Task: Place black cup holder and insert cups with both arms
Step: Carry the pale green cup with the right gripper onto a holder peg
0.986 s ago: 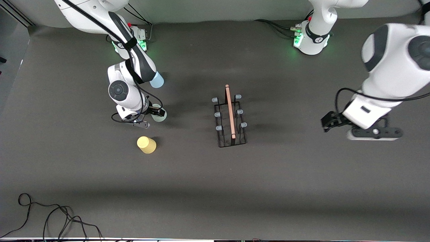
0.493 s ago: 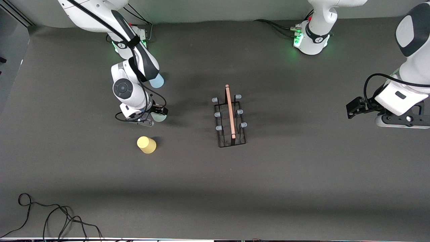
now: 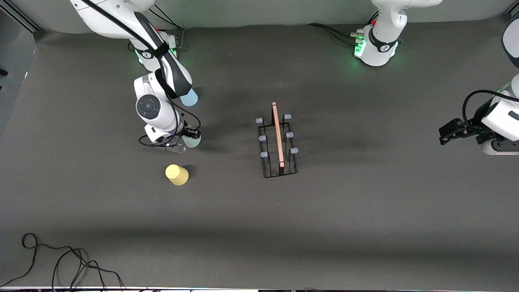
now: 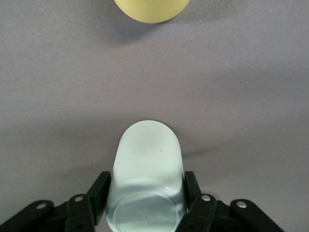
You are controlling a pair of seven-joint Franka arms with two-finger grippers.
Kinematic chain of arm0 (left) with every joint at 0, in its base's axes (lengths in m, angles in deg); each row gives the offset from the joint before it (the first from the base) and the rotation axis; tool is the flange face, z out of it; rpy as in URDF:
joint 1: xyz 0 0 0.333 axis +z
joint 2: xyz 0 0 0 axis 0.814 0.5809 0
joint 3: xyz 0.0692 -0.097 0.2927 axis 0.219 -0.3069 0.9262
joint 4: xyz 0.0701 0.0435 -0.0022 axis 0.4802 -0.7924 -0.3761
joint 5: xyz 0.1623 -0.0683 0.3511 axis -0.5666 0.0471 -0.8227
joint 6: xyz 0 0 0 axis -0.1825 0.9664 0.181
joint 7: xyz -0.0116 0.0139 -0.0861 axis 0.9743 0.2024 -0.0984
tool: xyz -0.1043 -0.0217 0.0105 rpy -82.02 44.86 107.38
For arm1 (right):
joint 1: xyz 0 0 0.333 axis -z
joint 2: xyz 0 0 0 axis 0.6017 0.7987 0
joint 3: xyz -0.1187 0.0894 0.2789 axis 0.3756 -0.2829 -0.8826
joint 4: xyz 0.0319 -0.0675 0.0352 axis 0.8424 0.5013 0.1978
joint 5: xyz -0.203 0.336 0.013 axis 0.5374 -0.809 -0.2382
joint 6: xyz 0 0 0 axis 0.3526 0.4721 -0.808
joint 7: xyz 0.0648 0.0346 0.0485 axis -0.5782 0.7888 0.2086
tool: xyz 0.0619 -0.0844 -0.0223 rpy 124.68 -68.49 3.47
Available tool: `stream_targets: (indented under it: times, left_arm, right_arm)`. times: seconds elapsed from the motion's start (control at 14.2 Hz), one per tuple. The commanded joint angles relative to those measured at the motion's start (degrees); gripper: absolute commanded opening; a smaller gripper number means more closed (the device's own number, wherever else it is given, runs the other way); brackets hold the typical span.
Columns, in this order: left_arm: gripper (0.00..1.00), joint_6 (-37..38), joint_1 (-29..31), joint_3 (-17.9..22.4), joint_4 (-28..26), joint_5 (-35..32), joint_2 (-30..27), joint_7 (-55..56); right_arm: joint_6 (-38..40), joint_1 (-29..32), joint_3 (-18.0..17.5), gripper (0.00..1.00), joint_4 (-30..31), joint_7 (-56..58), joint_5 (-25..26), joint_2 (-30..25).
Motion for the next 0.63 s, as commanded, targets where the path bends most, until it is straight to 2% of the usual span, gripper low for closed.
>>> stream_targets:
  times: [0.0, 0.21, 0.42, 0.56]
  left_arm:
    - [1.00, 3.78, 0.18, -0.13, 3.09, -0.47, 0.03, -2.73]
    - [1.00, 13.08, 0.18, -0.13, 9.33, -0.47, 1.17, -3.09]
    - [1.00, 14.52, 0.27, -0.21, 9.87, -0.56, 1.08, -2.91]
    - [1.00, 14.52, 0.27, -0.13, 9.87, -0.30, 0.99, -2.83]
  right_arm:
    - [1.42, -0.63, 0.16, 0.13, -0.26, -0.86, -0.73, -2.01]
    - [11.42, -0.63, 0.16, 0.13, -6.13, -2.51, -0.73, -5.00]
    - [23.46, -0.80, -0.01, 0.13, -16.84, -9.01, -1.34, -5.09]
    - [27.79, -0.81, -0.19, 0.13, -23.35, -11.13, -8.34, -4.74]
